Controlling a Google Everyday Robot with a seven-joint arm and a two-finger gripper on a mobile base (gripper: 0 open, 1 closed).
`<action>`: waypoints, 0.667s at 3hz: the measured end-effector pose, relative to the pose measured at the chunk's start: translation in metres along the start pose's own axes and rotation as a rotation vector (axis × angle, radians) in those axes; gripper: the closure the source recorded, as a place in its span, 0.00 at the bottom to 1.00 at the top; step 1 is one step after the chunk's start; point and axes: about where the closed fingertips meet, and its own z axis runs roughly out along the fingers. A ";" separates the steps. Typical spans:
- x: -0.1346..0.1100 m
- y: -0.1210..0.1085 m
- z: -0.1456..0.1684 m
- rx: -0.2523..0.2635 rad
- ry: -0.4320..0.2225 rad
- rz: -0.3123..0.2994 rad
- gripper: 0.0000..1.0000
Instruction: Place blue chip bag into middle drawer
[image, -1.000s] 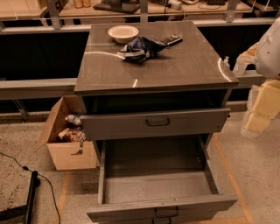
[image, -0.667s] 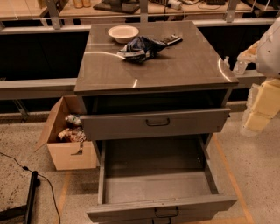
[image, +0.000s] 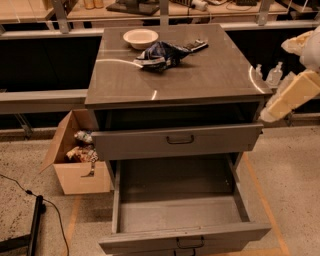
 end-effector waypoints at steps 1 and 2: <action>-0.027 -0.047 0.033 0.074 -0.187 0.040 0.00; -0.048 -0.098 0.081 0.159 -0.269 0.097 0.00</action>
Offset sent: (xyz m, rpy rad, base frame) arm 0.2559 0.0519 -0.0311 0.2667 -0.3158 -0.1888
